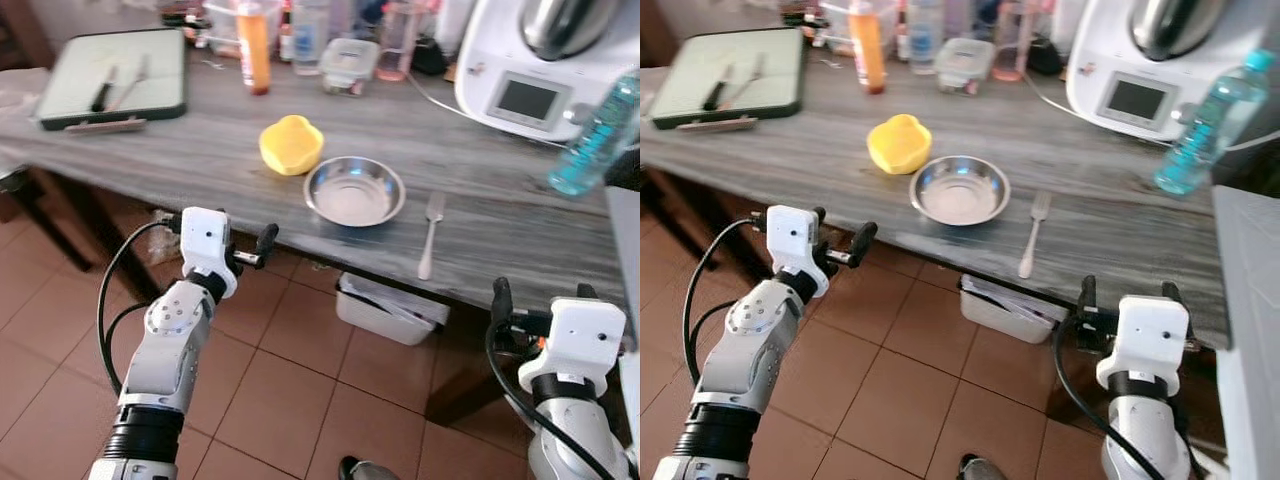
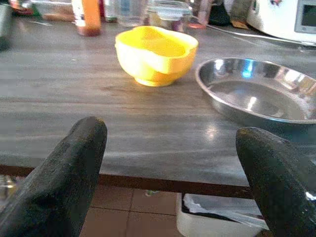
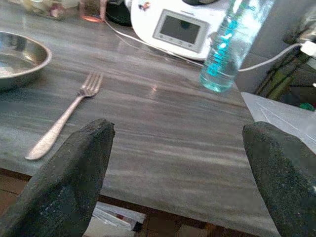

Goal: Setting the table

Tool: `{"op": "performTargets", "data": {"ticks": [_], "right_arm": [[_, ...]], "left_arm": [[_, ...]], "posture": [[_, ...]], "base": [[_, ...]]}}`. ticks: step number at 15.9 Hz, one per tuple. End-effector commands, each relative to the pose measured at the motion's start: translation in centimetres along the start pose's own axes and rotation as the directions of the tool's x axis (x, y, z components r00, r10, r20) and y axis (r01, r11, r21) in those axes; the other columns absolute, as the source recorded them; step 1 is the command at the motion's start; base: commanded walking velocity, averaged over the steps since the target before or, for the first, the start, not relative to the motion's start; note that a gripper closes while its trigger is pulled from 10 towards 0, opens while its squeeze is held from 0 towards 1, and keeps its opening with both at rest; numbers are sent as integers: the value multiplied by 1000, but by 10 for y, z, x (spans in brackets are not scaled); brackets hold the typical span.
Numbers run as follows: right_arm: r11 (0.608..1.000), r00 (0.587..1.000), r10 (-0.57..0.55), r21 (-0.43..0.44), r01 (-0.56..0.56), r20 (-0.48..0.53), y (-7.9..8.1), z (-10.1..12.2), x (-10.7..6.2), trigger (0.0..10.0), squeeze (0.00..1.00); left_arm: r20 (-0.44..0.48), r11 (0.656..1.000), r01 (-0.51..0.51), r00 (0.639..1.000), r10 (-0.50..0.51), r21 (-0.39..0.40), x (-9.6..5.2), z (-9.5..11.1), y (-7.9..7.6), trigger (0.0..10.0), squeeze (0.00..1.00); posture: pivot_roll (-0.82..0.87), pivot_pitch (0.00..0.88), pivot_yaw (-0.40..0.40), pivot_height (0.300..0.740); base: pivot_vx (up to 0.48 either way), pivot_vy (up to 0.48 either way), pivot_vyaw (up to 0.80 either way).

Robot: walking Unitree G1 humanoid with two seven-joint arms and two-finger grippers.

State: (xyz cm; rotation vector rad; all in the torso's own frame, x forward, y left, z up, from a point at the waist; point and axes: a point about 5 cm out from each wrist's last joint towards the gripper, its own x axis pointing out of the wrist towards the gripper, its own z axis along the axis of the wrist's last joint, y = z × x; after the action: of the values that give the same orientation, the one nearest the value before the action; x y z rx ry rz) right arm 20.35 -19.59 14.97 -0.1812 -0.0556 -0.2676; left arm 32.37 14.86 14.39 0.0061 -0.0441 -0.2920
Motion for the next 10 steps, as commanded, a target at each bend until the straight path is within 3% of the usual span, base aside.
{"op": "performTargets", "data": {"ticks": [1, 10], "right_arm": [[1000, 1000, 6, -2, -6, -2, 1, 1, -1, 10000, 0], [1000, 1000, 18, 15, -18, 3, 5, 3, 1, 10000, 0]], "left_arm": [[-11, 1000, 0, 1000, 0, -1, 2, 0, 1, 10000, 0], [5, 996, -76, 997, 76, 45, 5, 3, 15, 10000, 0]], "posture": [[8, 113, -8, 740], [12, 121, -6, 740]], "base": [[0, 0, -788], [0, 0, -788]]}}
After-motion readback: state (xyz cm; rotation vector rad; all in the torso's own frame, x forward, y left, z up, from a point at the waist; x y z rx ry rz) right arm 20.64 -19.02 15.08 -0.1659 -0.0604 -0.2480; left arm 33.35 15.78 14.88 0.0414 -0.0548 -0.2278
